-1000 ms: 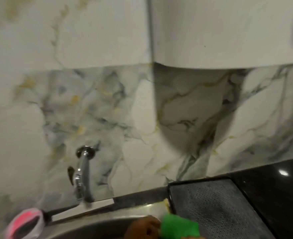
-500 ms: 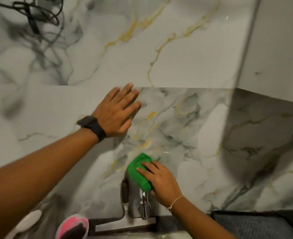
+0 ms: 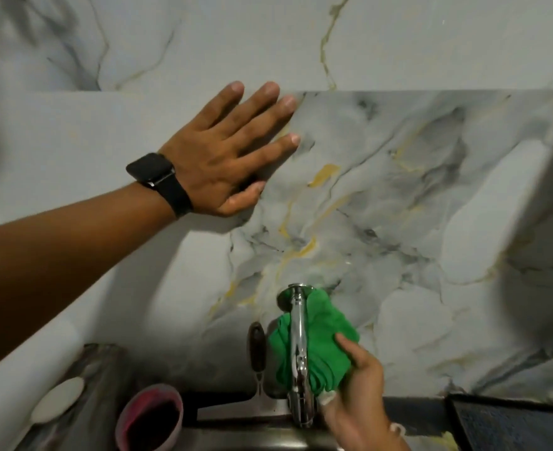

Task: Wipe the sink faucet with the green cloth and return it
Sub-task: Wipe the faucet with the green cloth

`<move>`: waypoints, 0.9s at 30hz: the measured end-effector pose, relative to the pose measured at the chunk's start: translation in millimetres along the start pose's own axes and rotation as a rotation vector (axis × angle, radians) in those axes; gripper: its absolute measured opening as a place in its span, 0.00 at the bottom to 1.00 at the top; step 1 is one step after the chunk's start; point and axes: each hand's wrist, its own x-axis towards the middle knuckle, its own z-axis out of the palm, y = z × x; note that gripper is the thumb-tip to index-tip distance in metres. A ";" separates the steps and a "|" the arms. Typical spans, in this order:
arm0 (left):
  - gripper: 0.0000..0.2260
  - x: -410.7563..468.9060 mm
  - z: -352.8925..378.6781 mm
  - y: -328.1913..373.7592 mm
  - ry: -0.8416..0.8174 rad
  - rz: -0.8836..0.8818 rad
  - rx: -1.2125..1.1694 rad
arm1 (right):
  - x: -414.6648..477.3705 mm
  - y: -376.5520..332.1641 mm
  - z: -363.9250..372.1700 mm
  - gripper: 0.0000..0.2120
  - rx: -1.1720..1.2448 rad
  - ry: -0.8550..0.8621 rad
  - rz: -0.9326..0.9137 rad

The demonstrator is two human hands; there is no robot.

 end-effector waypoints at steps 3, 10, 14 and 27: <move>0.32 1.8 1.7 0.4 -0.001 0.005 0.029 | -7.3 -9.3 0.8 0.21 0.036 -0.050 0.052; 0.32 0.1 2.1 1.7 0.013 0.011 0.055 | 21.5 -9.7 3.8 0.27 0.020 0.028 0.311; 0.32 -0.2 2.8 -0.6 0.006 0.017 0.058 | 35.4 22.3 9.3 0.27 0.001 0.000 0.340; 0.32 -0.3 3.3 2.2 0.009 -0.009 0.003 | -20.5 -5.4 38.7 0.16 -1.579 0.265 -0.696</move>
